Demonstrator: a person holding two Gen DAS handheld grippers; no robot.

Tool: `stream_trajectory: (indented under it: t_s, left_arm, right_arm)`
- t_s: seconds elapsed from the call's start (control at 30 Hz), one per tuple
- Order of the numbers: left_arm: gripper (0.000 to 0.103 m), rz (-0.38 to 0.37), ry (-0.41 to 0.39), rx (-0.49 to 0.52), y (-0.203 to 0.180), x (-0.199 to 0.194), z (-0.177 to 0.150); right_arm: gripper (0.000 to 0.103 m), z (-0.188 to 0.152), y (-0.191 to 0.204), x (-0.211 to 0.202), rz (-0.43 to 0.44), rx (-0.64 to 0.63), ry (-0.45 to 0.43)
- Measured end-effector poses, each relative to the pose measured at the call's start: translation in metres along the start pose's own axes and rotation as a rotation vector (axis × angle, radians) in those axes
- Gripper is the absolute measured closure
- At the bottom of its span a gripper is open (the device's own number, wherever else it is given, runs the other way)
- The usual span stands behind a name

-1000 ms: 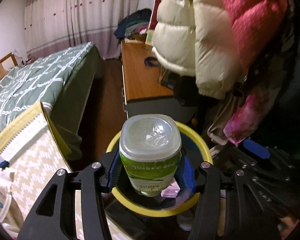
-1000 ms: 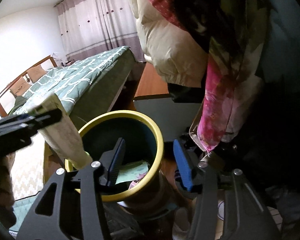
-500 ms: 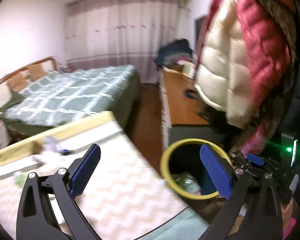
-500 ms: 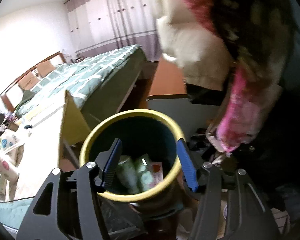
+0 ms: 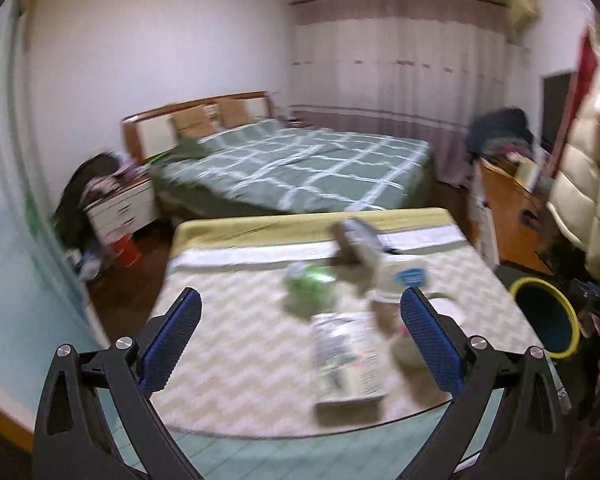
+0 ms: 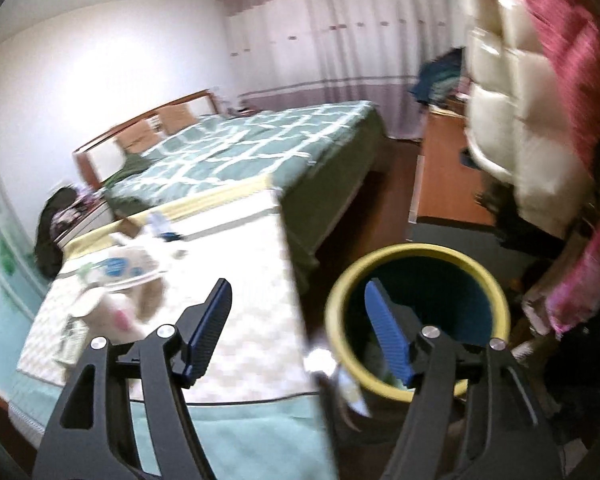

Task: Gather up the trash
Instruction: 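Grasp the white paper strip with blue tip using the right gripper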

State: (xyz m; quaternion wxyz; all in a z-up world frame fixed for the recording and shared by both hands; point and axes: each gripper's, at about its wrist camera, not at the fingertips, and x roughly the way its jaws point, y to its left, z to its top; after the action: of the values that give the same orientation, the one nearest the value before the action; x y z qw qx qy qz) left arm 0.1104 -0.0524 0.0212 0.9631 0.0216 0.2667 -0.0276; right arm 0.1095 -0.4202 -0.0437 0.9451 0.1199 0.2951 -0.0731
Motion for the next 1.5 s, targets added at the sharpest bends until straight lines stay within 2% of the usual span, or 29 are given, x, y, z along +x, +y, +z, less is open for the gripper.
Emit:
stream_trajectory:
  t_s: [0.17, 0.3, 0.43, 0.67, 0.73, 0.83, 0.9, 1.07, 1.27, 1.33, 1.4, 1.5]
  left_arm:
    - [0.005, 0.088, -0.016, -0.077, 0.056, -0.006, -0.011]
    - [0.005, 0.115, -0.016, -0.098, 0.074, 0.001, -0.015]
    - [0.005, 0.106, 0.015, -0.100, 0.074, 0.022, -0.016]
    - [0.005, 0.080, 0.085, -0.090, 0.072, 0.073, -0.014]
    - [0.005, 0.066, 0.098, -0.086, 0.068, 0.085, -0.013]
    - [0.005, 0.043, 0.110, -0.074, 0.060, 0.102, -0.012]
    - [0.005, 0.028, 0.118, -0.071, 0.053, 0.110, -0.011]
    - [0.005, 0.009, 0.132, -0.034, 0.033, 0.125, -0.010]
    - [0.005, -0.004, 0.145, -0.020, 0.024, 0.128, -0.011]
    - [0.005, -0.007, 0.149, -0.012, 0.020, 0.127, -0.012]
    - [0.005, -0.011, 0.151, -0.009, 0.018, 0.127, -0.013]
    - [0.005, -0.018, 0.151, -0.008, 0.015, 0.124, -0.014]
  right_arm:
    - [0.037, 0.008, 0.063, 0.016, 0.126, -0.090, 0.041]
    - [0.037, 0.019, 0.116, 0.048, 0.217, -0.153, 0.093]
    - [0.037, 0.032, 0.153, 0.080, 0.249, -0.189, 0.140]
    - [0.037, 0.078, 0.177, 0.136, 0.259, -0.222, 0.205]
    - [0.040, 0.087, 0.182, 0.155, 0.254, -0.242, 0.233]
    - [0.050, 0.095, 0.189, 0.191, 0.233, -0.279, 0.278]
    - [0.054, 0.096, 0.192, 0.215, 0.247, -0.280, 0.317]
    - [0.055, 0.090, 0.201, 0.270, 0.232, -0.302, 0.403]
    - [0.055, 0.090, 0.201, 0.303, 0.208, -0.313, 0.440]
    - [0.060, 0.089, 0.205, 0.310, 0.207, -0.327, 0.449]
    - [0.082, 0.086, 0.208, 0.314, 0.205, -0.347, 0.466]
    - [0.084, 0.085, 0.207, 0.310, 0.202, -0.353, 0.459]
